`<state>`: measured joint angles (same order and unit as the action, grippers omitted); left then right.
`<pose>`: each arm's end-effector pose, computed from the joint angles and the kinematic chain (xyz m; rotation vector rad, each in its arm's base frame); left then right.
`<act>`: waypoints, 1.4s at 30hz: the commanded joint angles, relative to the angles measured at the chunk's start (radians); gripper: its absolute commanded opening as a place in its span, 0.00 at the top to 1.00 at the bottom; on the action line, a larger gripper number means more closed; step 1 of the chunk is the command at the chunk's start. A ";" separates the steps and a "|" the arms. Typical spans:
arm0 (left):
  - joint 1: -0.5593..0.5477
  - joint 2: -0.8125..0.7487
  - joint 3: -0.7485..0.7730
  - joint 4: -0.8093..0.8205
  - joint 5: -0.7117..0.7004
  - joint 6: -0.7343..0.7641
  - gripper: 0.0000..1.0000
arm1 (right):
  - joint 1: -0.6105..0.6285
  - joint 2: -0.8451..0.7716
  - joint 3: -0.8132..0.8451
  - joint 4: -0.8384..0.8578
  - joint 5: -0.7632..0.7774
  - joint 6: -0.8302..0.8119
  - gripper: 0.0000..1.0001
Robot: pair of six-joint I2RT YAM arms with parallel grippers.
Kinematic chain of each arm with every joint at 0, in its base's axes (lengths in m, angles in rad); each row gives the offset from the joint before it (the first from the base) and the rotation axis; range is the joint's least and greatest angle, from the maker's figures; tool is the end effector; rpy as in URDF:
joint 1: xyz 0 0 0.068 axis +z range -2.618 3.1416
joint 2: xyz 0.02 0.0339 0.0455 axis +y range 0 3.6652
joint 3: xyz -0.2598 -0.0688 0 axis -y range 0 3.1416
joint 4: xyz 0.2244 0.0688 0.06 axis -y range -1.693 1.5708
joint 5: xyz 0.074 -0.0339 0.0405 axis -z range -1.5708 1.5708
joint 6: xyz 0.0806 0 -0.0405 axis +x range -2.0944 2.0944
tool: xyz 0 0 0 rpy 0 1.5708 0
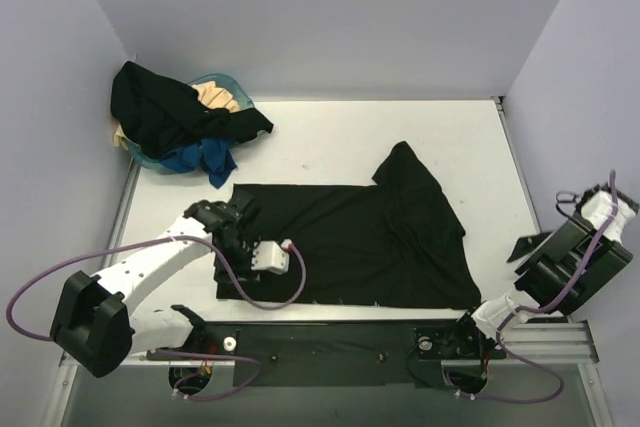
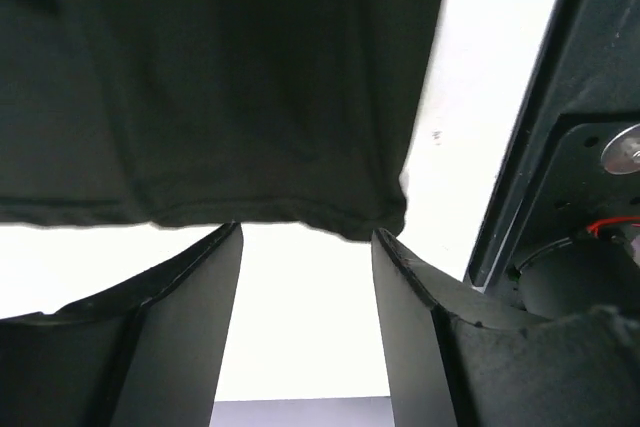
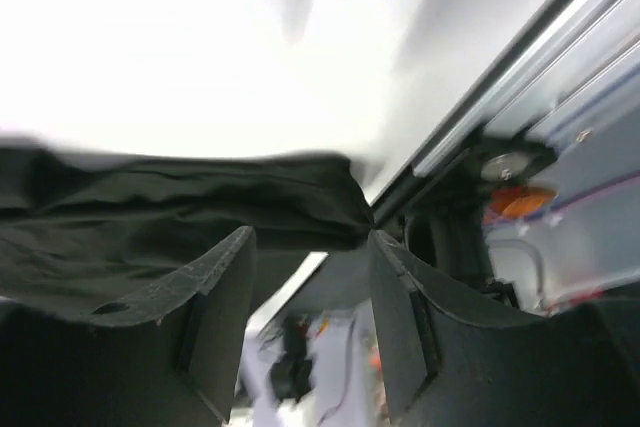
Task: Fold and stack the t-shirts
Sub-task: Fold the flattened tshirt in 1/3 of the way, then grap the side of the flattened tshirt furthest away from the robot with both arms
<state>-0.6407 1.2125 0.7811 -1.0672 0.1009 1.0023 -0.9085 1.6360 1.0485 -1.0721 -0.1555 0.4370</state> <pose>0.1306 -0.1075 0.1637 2.2367 2.0731 -0.1317 0.1595 -0.1842 0.1453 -1.9278 -2.4025 -0.2653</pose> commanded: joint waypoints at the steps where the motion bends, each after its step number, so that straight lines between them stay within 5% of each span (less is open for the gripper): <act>1: 0.203 0.057 0.211 -0.030 0.109 -0.020 0.36 | 0.282 -0.045 0.308 0.011 0.072 -0.035 0.55; 7: 0.456 0.393 0.575 0.125 0.215 -0.451 0.48 | 0.745 0.218 0.732 0.110 -0.009 -0.128 0.54; 12: 0.562 0.617 0.783 0.151 0.296 -0.706 0.50 | 0.855 0.488 1.034 0.196 -0.108 -0.201 0.52; 14: 0.564 0.680 0.805 0.188 0.272 -0.719 0.48 | 0.856 0.597 1.148 0.211 -0.159 -0.193 0.44; 15: 0.564 0.708 0.810 0.216 0.255 -0.716 0.46 | 0.858 0.661 1.197 0.215 -0.177 -0.196 0.27; 16: 0.562 0.722 0.817 0.228 0.247 -0.699 0.45 | 0.861 0.686 1.225 0.224 -0.177 -0.210 0.26; 26: 0.556 0.826 0.882 0.297 0.296 -0.410 0.37 | 0.896 0.897 1.249 0.368 -0.233 -0.210 0.29; 33: 0.550 0.938 0.990 0.164 0.298 -0.196 0.38 | 0.902 0.943 1.280 0.366 -0.347 -0.179 0.47; 40: 0.521 0.993 1.029 0.041 0.266 -0.065 0.43 | 0.902 0.932 1.269 0.366 -0.374 -0.193 1.00; 42: 0.520 1.010 1.040 0.023 0.252 -0.039 0.47 | 0.902 0.879 1.230 0.406 -0.365 -0.205 1.00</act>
<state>-0.1085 2.2070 1.7737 -0.9661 0.3614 0.8543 -0.0113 2.5954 2.3234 -0.6899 -0.5156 0.2550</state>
